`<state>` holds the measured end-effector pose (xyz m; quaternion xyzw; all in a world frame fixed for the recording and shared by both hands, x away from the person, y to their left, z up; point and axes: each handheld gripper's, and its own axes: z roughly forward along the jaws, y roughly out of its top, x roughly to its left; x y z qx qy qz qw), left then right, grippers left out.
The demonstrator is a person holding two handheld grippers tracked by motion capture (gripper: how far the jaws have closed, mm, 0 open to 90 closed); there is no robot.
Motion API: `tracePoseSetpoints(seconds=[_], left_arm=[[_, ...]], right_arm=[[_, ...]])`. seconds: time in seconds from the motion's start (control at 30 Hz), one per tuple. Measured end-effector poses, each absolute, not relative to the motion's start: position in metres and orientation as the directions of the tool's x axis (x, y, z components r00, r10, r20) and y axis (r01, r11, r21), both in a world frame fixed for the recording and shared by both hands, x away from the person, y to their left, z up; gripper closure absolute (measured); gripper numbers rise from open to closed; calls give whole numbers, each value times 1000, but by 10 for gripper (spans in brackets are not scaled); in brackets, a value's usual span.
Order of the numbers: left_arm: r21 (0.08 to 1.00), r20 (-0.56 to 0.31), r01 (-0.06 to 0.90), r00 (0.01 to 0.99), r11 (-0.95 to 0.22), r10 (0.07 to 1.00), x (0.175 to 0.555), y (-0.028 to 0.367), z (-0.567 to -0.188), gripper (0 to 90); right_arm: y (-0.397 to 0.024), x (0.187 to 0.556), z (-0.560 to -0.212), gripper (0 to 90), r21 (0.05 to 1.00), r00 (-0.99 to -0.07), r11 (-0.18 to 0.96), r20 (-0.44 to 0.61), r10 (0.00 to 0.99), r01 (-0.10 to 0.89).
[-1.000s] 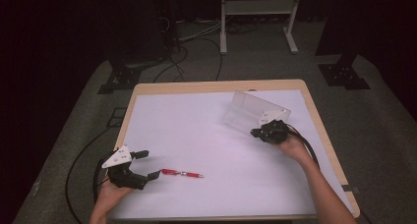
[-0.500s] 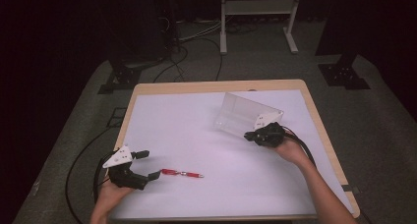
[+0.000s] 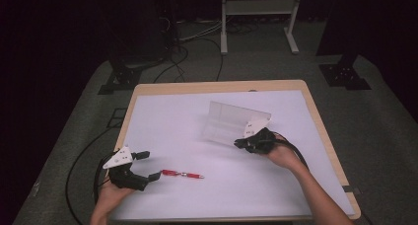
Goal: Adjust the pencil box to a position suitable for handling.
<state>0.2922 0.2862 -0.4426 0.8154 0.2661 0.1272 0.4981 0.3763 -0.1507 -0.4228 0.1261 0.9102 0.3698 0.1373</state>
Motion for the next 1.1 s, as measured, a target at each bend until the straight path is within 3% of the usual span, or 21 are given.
tracePoseSetpoints(seconds=[0.4, 1.1], left_arm=[[880, -57, 306, 827, -363, 559, 292, 287, -443, 80], [881, -55, 303, 828, -362, 558, 291, 287, -442, 81]], right_arm=[[-131, 368, -431, 860, 700, -953, 708, -137, 270, 99], [-130, 363, -454, 860, 710, -956, 689, -79, 282, 145]])
